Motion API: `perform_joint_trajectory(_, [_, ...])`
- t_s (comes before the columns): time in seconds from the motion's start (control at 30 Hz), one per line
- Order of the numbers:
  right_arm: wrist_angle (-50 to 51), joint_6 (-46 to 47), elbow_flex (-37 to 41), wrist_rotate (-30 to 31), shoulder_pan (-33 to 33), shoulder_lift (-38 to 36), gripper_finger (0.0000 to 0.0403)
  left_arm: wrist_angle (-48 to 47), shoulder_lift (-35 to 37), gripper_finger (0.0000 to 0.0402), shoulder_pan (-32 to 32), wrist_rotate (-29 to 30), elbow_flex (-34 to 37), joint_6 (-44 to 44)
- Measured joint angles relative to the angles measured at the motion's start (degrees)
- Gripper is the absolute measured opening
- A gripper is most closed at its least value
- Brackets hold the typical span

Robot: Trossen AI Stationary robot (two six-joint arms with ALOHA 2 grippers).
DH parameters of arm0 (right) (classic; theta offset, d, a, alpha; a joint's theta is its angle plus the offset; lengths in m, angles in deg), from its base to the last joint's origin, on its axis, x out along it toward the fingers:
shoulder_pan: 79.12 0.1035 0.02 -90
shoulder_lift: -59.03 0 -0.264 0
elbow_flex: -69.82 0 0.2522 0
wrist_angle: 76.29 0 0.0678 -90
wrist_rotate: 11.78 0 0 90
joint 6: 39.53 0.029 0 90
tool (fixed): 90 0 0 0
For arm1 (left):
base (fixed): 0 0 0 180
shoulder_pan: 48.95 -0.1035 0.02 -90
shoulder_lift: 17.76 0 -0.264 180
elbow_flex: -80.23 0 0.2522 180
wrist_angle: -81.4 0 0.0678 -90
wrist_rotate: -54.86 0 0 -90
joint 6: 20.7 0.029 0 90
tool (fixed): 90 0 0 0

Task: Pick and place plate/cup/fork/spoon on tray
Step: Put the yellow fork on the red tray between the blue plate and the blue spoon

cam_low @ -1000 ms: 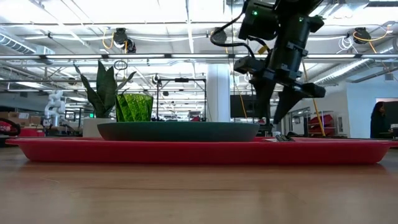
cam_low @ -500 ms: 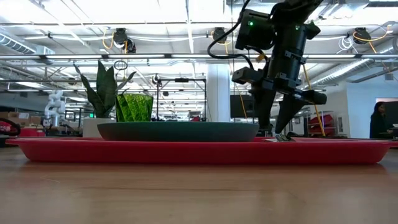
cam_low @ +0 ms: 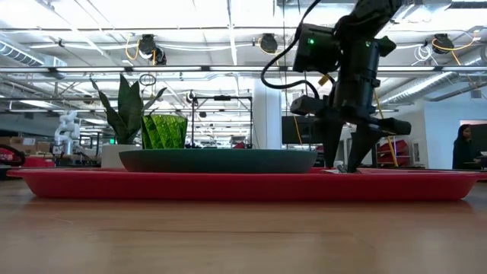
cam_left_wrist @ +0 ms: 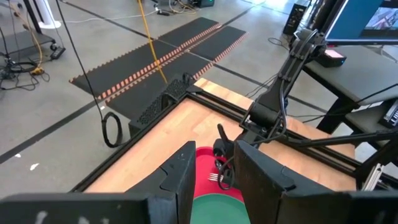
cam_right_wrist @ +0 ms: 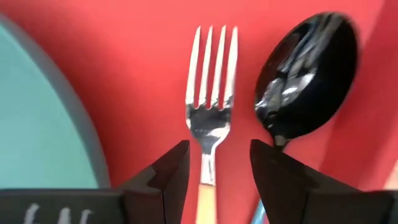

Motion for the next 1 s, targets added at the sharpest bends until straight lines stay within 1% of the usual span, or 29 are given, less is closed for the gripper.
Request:
perform_joint_trajectory(0.07, [-1.0, 0.0, 0.3, -0.8, 0.0, 0.0, 0.0166, 0.0, 0.0, 0.0113, 0.0, 0.0, 0.0, 0.0])
perform_joint_trajectory(0.27, [-4.0, -0.1, 0.4, -0.7, 0.0, 0.0, 0.0173, 0.0, 0.0, 0.0113, 0.0, 0.0, 0.0, -0.1])
perform_joint_trajectory(0.4, [-3.6, -0.3, 0.4, 0.6, 0.0, 0.0, 0.0174, 0.0, 0.0, 0.0113, 0.0, 0.0, 0.0, -0.1])
perform_joint_trajectory(0.77, [-3.7, -1.8, 0.5, 0.9, 0.0, 0.0, 0.0174, 0.0, 0.0, 0.0113, 0.0, 0.0, 0.0, -0.2])
perform_joint_trajectory(0.9, [-4.1, 0.1, 2.3, 0.7, 0.0, 0.0, 0.0174, 0.0, 0.0, 0.0113, 0.0, 0.0, 0.0, -0.2])
perform_joint_trajectory(1.0, [-6.9, 2.0, 3.8, 0.6, 0.0, 0.0, 0.0174, 0.0, 0.0, 0.0113, 0.0, 0.0, 0.0, -0.2])
